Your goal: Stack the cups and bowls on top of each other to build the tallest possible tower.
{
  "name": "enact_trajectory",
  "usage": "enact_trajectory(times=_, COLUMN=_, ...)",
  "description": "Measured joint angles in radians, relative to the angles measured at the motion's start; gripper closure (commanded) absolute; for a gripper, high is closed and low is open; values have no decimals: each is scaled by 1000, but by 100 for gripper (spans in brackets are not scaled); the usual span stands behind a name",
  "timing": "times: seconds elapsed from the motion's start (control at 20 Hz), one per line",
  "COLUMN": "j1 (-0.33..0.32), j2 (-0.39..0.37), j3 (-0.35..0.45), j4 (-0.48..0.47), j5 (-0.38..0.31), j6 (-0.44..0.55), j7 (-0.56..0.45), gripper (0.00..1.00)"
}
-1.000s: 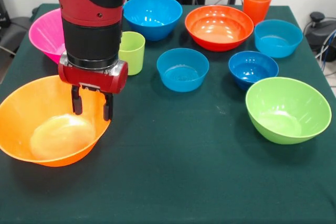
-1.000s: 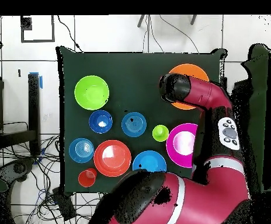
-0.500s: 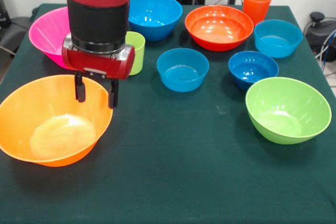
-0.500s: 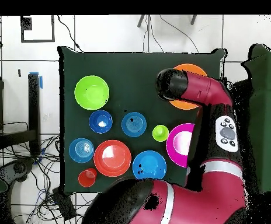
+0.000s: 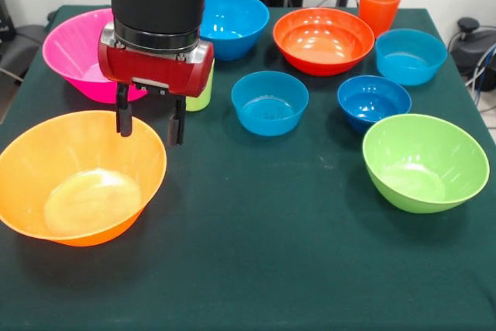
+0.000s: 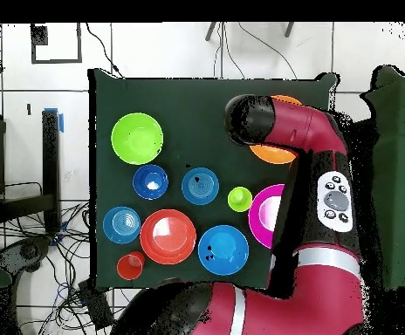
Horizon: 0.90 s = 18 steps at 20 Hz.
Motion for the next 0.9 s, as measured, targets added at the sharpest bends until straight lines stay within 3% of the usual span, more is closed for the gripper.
enact_trajectory(times=0.9, j1=-21, j2=47, j3=7, j4=0, j5=-9, j6=0, j7=0, gripper=0)
